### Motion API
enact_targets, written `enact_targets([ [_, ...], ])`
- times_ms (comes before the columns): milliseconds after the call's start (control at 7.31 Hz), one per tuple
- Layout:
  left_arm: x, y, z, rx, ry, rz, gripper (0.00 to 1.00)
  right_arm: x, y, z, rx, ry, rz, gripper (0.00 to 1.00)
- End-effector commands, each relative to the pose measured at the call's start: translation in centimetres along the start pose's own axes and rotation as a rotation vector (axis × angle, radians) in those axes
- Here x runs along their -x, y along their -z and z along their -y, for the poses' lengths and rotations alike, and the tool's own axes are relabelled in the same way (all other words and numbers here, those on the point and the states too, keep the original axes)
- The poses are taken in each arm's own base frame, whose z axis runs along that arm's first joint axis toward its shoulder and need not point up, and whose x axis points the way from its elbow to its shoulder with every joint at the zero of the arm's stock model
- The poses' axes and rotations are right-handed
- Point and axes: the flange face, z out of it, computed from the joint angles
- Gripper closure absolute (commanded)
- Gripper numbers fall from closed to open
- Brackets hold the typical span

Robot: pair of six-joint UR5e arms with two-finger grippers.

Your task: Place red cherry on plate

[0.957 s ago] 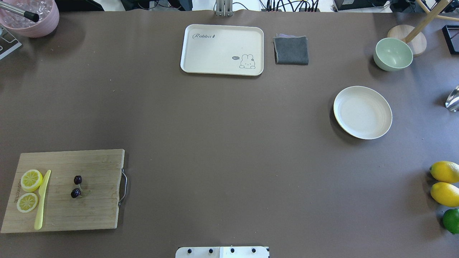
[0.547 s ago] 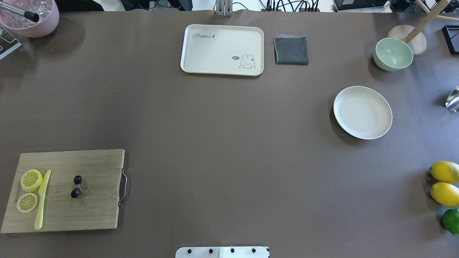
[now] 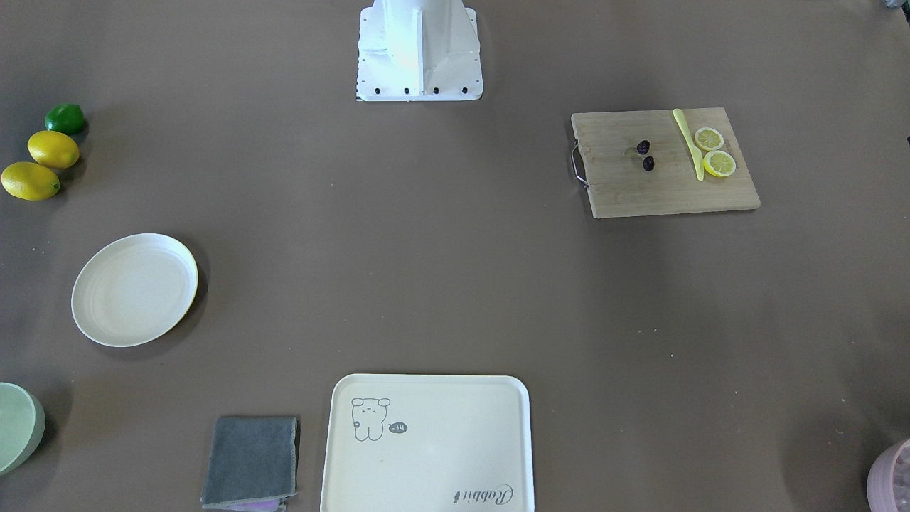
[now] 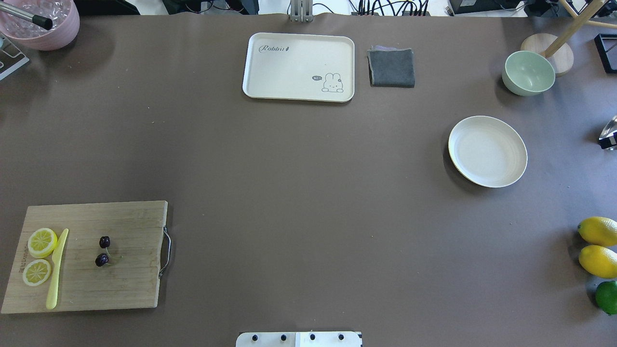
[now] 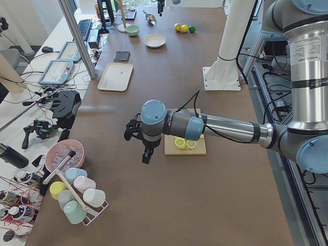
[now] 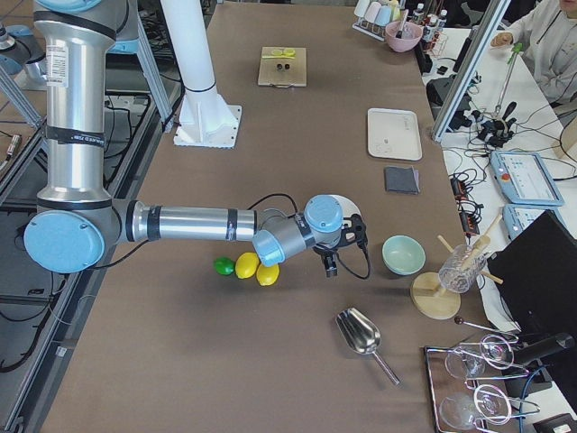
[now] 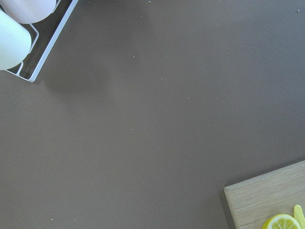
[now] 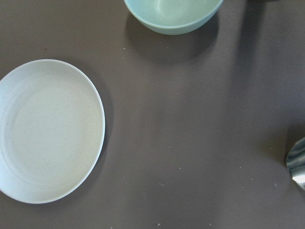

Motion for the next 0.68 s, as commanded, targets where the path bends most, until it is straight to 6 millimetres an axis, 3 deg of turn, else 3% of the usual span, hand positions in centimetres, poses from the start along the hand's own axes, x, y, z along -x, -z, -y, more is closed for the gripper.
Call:
enact_targets([
  [0,0.3,-0.4,0.6,-0.024,0.018,-0.001,0.02,2.8,-3.9,4.5,0.043,0.003,0.017,0.02],
  [137,0.2,-0.3,0.6,-0.025,0.019,-0.002,0.02,4.5,-6.6,7.0,0.077,0.003,0.028,0.03],
  [274,0.3,-0.3,0.6,-0.025,0.019,-0.002,0.02,6.1,-8.4,7.7,0.101,0.017,0.037,0.1],
  [547,0.2,-0.8,0.6,-0.016,0.016,-0.005,0.02,7.1,-10.3,7.9,0.139,0.023,0.053,0.11],
])
